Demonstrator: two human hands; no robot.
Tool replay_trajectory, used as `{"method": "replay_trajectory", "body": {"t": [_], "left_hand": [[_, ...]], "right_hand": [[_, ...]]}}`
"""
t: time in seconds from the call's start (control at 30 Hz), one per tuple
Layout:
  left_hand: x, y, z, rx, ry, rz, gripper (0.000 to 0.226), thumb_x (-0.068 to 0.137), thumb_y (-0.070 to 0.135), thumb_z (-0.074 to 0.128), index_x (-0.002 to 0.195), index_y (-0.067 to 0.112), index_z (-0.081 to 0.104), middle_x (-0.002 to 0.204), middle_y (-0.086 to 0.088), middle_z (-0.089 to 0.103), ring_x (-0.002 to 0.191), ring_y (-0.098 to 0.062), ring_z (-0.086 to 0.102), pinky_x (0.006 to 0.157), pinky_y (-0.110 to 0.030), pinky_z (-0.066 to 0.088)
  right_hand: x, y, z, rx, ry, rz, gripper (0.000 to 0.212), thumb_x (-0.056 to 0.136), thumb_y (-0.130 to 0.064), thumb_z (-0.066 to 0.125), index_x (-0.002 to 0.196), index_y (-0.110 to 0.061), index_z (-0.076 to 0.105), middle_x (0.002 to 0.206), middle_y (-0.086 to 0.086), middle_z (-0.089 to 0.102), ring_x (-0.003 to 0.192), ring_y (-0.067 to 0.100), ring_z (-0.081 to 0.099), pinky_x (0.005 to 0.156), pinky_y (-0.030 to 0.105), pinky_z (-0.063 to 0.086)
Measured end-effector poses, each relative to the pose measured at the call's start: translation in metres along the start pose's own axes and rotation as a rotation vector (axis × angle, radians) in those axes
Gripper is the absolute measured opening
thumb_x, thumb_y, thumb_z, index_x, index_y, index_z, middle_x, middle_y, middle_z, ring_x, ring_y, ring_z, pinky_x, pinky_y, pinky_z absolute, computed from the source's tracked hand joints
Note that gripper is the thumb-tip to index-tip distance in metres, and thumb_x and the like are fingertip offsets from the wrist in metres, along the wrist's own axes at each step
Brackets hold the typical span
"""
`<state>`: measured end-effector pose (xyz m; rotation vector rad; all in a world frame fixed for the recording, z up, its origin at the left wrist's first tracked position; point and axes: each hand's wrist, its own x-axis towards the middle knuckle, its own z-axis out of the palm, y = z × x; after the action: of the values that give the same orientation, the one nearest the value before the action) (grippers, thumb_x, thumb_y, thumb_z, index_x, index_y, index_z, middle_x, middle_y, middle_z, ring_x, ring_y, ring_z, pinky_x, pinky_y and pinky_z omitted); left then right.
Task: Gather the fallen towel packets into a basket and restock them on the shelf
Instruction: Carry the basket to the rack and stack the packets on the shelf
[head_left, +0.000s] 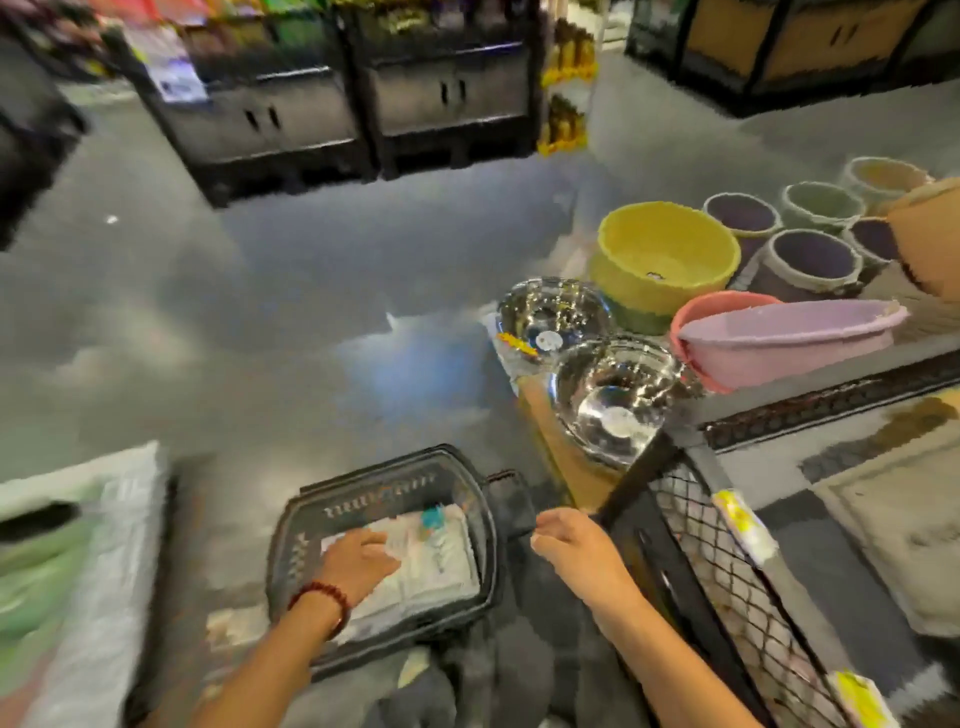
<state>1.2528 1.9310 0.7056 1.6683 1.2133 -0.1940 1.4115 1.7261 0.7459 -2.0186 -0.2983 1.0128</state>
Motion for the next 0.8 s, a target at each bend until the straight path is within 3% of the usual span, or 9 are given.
{"method": "replay_trajectory", "body": {"t": [0.07, 0.13, 0.2, 0.27, 0.37, 0.47, 0.6, 0.7, 0.8], "left_hand": [[-0.003, -0.052, -0.03, -0.072, 0.064, -0.097, 0.041, 0.078, -0.002, 0.071, 0.114, -0.012, 0.056, 0.117, -0.025, 0.059, 0.106, -0.031, 0.057, 0.082, -0.026, 0.044], [-0.006, -0.099, -0.058, -0.079, 0.112, -0.153, 0.033, 0.081, 0.002, 0.069, 0.112, -0.006, 0.062, 0.117, -0.019, 0.062, 0.107, -0.028, 0.058, 0.081, -0.021, 0.04], [-0.007, -0.137, -0.084, -0.075, 0.146, -0.186, 0.021, 0.083, 0.007, 0.069, 0.103, 0.0, 0.067, 0.11, -0.016, 0.065, 0.106, -0.031, 0.06, 0.085, -0.027, 0.043], [-0.002, -0.167, -0.11, -0.109, 0.208, -0.233, 0.006, 0.08, -0.004, 0.067, 0.086, -0.002, 0.066, 0.095, -0.02, 0.066, 0.097, -0.034, 0.062, 0.082, -0.037, 0.046], [0.02, -0.206, -0.142, -0.191, 0.273, -0.31, 0.028, 0.077, -0.008, 0.069, 0.104, -0.008, 0.063, 0.102, -0.027, 0.066, 0.087, -0.024, 0.059, 0.076, -0.03, 0.043], [0.056, -0.242, -0.163, -0.189, 0.231, -0.348, 0.036, 0.078, 0.005, 0.072, 0.113, 0.003, 0.061, 0.108, -0.018, 0.065, 0.088, -0.019, 0.056, 0.079, -0.026, 0.04], [0.116, -0.294, -0.165, -0.219, 0.215, -0.392, 0.043, 0.078, 0.009, 0.073, 0.119, 0.007, 0.058, 0.115, -0.015, 0.062, 0.102, -0.024, 0.057, 0.09, -0.032, 0.042], [0.164, -0.336, -0.152, -0.169, 0.195, -0.442, 0.058, 0.077, 0.019, 0.075, 0.129, 0.006, 0.051, 0.124, -0.014, 0.057, 0.114, -0.027, 0.054, 0.099, -0.037, 0.041], [0.217, -0.372, -0.131, -0.068, 0.21, -0.459, 0.069, 0.077, 0.033, 0.075, 0.132, 0.003, 0.045, 0.131, -0.017, 0.052, 0.118, -0.031, 0.051, 0.1, -0.039, 0.041]], "right_hand": [[0.01, -0.004, 0.045, -0.11, -0.094, 0.0, 0.029, 0.093, -0.018, 0.054, 0.121, -0.014, 0.055, 0.118, 0.002, 0.06, 0.105, 0.017, 0.057, 0.083, 0.027, 0.044], [0.019, -0.007, 0.091, -0.225, -0.164, -0.007, 0.029, 0.093, -0.015, 0.05, 0.121, -0.01, 0.055, 0.123, 0.001, 0.056, 0.108, 0.02, 0.056, 0.086, 0.03, 0.043], [0.03, -0.011, 0.137, -0.289, -0.243, 0.012, 0.031, 0.094, -0.014, 0.047, 0.124, -0.01, 0.054, 0.124, -0.001, 0.052, 0.113, 0.022, 0.054, 0.085, 0.029, 0.042], [0.043, -0.011, 0.182, -0.357, -0.313, 0.052, 0.031, 0.096, -0.015, 0.045, 0.126, -0.01, 0.052, 0.126, 0.001, 0.052, 0.115, 0.02, 0.052, 0.082, 0.025, 0.041], [0.067, -0.008, 0.246, -0.414, -0.377, 0.143, 0.029, 0.094, -0.015, 0.05, 0.123, -0.01, 0.051, 0.125, 0.006, 0.055, 0.093, 0.014, 0.055, 0.07, 0.018, 0.042], [0.098, 0.007, 0.3, -0.43, -0.389, 0.222, 0.024, 0.093, -0.01, 0.05, 0.117, -0.008, 0.05, 0.11, 0.011, 0.057, 0.094, 0.022, 0.057, 0.067, 0.018, 0.038], [0.154, 0.037, 0.353, -0.478, -0.331, 0.282, 0.027, 0.089, -0.011, 0.051, 0.116, -0.013, 0.054, 0.1, -0.001, 0.053, 0.087, 0.013, 0.052, 0.068, 0.022, 0.038], [0.201, 0.072, 0.386, -0.495, -0.301, 0.336, 0.035, 0.087, -0.008, 0.049, 0.121, -0.011, 0.053, 0.092, 0.0, 0.056, 0.071, 0.012, 0.054, 0.057, 0.019, 0.04], [0.251, 0.113, 0.415, -0.536, -0.296, 0.313, 0.038, 0.089, -0.008, 0.049, 0.126, -0.011, 0.05, 0.104, 0.006, 0.058, 0.067, 0.011, 0.052, 0.052, 0.019, 0.039]]}}
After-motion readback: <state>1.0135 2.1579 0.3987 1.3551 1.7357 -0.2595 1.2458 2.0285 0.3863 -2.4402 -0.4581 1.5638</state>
